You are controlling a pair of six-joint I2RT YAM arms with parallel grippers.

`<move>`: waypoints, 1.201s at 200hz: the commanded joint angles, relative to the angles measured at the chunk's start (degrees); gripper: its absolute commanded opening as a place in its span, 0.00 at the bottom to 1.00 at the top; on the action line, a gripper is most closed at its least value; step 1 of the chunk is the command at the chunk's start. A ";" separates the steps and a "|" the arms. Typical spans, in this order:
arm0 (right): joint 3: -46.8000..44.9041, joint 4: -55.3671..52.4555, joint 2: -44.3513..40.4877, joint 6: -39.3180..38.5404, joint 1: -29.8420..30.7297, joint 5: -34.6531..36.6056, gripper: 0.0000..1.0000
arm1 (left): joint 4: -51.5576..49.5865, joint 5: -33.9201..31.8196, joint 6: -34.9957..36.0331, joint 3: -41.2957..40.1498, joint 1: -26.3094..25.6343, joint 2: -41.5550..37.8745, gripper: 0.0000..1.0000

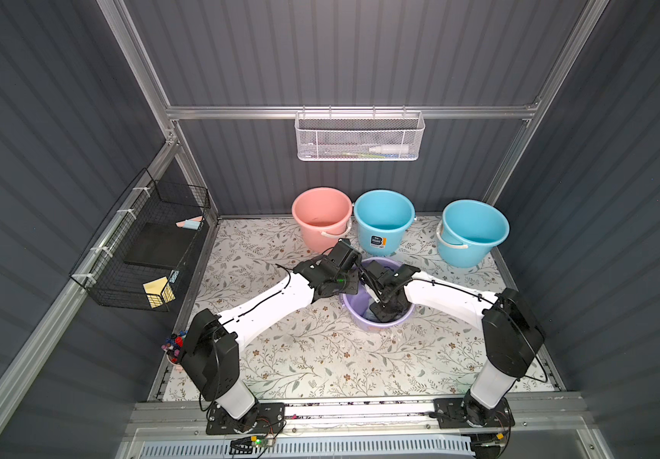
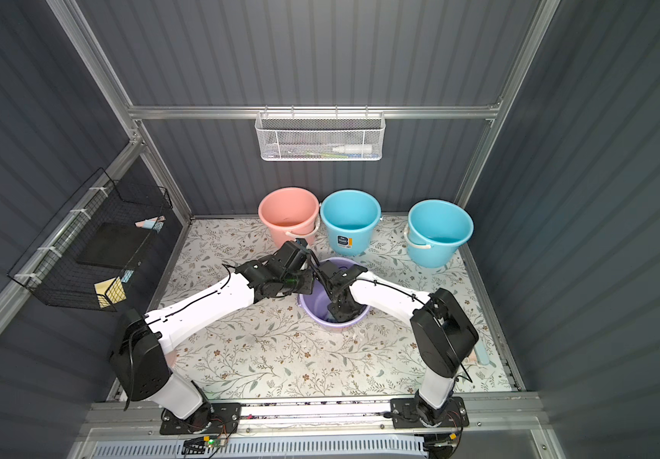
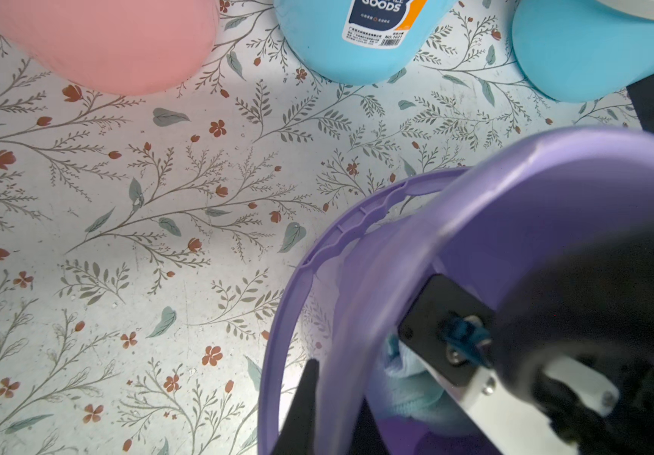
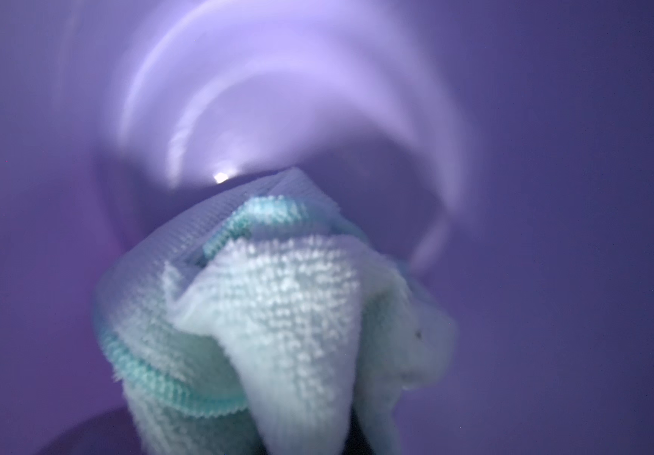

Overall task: Wipe the inside of the bucket with a cloth
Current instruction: Wipe the dirt from the inside of the bucket.

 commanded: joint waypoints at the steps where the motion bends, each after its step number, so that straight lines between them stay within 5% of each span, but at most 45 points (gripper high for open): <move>1: 0.30 -10.03 2.35 1.57 -0.14 -15.79 0.00 | -2.86 -2.76 1.47 1.67 0.18 -1.24 0.00; 39: -0.57 -3.00 2.87 3.36 -0.47 -30.98 0.00 | -2.34 -2.93 1.51 1.75 0.15 -0.82 0.00; 89: -2.71 15.19 0.68 11.20 -0.64 -33.48 0.00 | -1.72 -2.90 1.59 1.70 0.15 -0.71 0.00; 163: -14.80 50.10 -4.30 22.45 -0.15 -10.24 0.00 | -0.47 -0.87 1.72 1.01 0.20 -1.05 0.00; 240: -15.09 55.33 -5.69 9.13 2.93 12.50 0.00 | -0.21 -0.34 2.13 -0.03 0.15 -1.67 0.00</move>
